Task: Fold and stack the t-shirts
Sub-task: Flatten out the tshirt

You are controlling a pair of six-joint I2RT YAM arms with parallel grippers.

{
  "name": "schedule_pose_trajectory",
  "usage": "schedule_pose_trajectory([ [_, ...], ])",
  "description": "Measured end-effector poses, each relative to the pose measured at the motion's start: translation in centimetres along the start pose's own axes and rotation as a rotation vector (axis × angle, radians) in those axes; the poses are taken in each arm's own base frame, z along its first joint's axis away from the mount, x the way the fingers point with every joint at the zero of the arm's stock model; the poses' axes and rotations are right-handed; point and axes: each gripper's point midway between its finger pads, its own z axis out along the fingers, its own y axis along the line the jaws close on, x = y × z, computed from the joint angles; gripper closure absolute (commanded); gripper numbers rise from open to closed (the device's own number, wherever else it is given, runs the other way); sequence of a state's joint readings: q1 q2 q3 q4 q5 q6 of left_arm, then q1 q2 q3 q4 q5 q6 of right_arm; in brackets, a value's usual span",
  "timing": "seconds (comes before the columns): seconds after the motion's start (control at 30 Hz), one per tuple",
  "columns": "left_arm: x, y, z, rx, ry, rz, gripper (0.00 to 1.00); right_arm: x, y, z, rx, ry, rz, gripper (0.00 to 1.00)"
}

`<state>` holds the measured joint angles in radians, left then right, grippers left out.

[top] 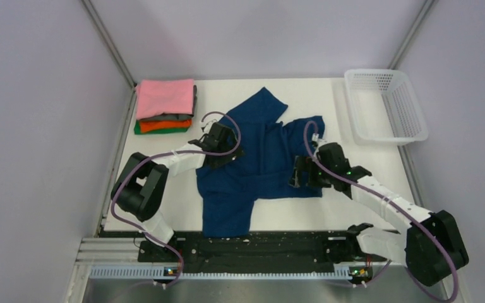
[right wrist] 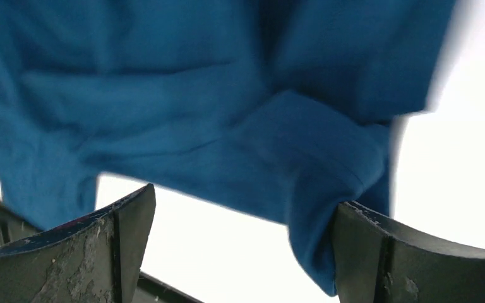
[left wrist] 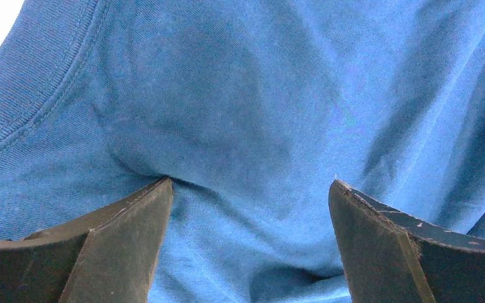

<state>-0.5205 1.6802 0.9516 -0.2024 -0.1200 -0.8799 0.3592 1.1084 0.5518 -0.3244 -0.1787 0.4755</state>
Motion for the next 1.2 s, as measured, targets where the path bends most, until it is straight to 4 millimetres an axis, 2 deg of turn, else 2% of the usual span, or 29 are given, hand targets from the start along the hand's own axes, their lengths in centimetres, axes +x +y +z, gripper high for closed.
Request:
schedule_pose_trajectory([
  [0.13, 0.0, 0.0, 0.0, -0.001, 0.0, 0.0, 0.01, 2.9, 6.1, -0.6, -0.152, 0.066, -0.231, 0.04],
  [0.23, 0.0, 0.0, 0.0, -0.001, 0.0, 0.0, 0.01, 7.0, 9.8, -1.0, -0.238, 0.155, -0.393, 0.04],
  [0.3, 0.0, 0.0, 0.0, -0.001, 0.001, 0.001, 0.01, 9.7, 10.7, -0.6, -0.236, 0.229, -0.48, 0.03],
  [0.4, 0.0, 0.1, 0.0, -0.002, 0.001, 0.001, 0.01, 12.2, 9.5, 0.1, -0.144, 0.302, -0.566, 0.03],
  [0.47, 0.1, 0.1, -0.1, -0.005, 0.003, 0.001, 0.01, 12.0, 7.9, 0.0, -0.053, 0.295, -0.588, 0.01],
  [0.57, 0.2, 0.3, -0.2, -0.01, 0.007, 0.002, 0.01, 9.9, 6.4, -0.7, 0.053, 0.21, -0.582, 0.01],
  [0.73, 0.4, 0.7, -0.4, -0.023, 0.013, 0.004, 0.01, 5.5, 7.2, -3.1, 0.071, -0.014, -0.482, 0.02],
  [0.87, 0.5, 0.9, -0.6, -0.029, 0.018, 0.005, 0.01, 3.5, 8.5, -4.0, 0.056, -0.096, -0.414, 0.12],
  [1.0, 0.6, 1.0, -0.6, -0.034, 0.02, 0.005, 0.01, 3.5, 9.6, -2.5, 0.077, -0.073, -0.366, 0.27],
  [1.13, 0.6, 1.0, -0.6, -0.036, 0.019, 0.005, 0.01, 4.9, 9.0, 0.1, 0.15, -0.006, -0.34, 0.32],
  [1.2, 0.6, 1.0, -0.6, -0.036, 0.019, 0.005, 0.01, 5.5, 8.4, 0.9, 0.187, 0.021, -0.335, 0.4],
])
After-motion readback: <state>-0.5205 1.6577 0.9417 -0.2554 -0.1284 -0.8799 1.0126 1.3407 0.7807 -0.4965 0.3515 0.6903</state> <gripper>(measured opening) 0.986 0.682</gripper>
